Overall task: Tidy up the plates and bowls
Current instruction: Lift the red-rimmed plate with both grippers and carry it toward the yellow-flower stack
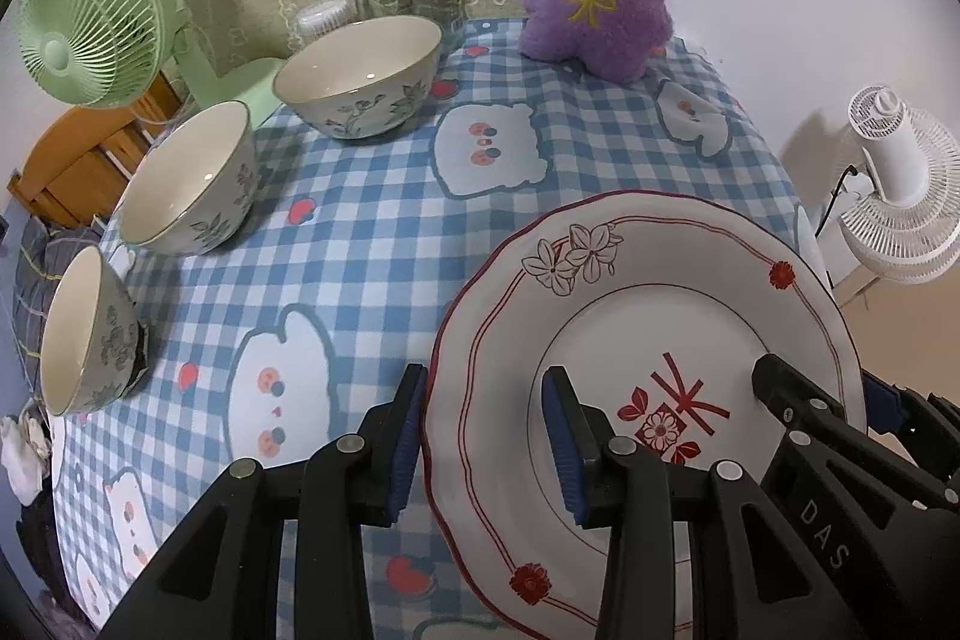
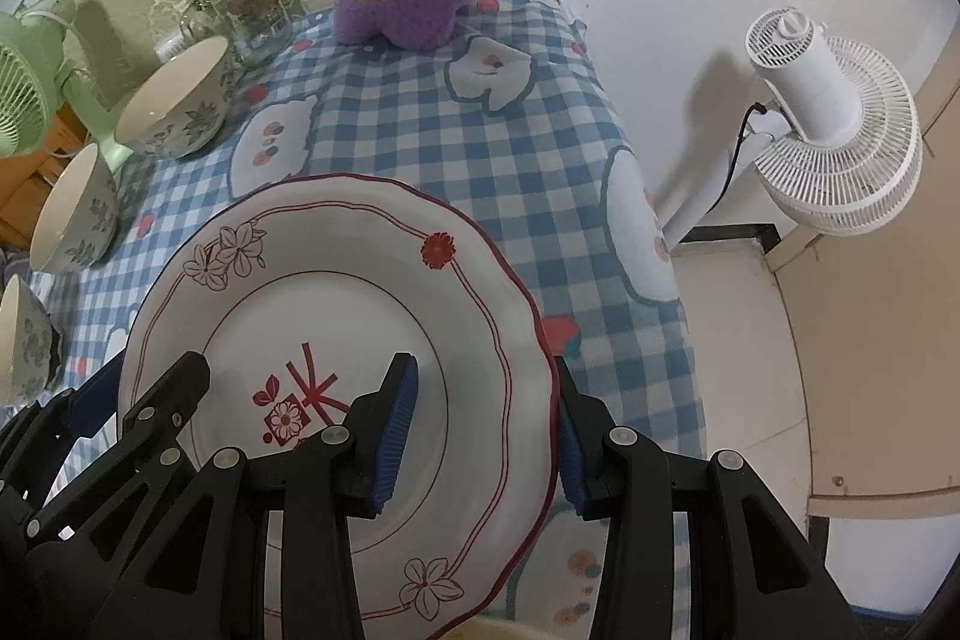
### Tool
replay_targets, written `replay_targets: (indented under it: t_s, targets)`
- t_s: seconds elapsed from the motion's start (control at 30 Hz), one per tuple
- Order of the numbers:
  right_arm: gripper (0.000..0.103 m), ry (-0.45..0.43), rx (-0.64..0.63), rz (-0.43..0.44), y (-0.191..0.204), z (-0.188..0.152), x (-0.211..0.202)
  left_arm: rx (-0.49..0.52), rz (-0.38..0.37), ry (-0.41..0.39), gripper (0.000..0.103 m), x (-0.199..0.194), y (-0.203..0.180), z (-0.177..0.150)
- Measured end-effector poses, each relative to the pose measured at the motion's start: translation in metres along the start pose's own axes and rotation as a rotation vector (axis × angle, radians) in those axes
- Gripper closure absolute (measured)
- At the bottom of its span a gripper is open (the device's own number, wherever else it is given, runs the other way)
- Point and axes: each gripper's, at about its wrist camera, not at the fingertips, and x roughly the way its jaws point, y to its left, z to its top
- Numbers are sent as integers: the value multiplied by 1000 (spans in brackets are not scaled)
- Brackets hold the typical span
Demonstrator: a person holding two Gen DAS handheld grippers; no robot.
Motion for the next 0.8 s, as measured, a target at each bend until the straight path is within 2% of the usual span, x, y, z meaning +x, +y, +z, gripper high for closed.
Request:
replay_targets:
  t_s: [0.8]
  targets:
    - [58, -102, 94, -56, 4, -55, -92, 83, -64, -110, 65, -82, 19, -37]
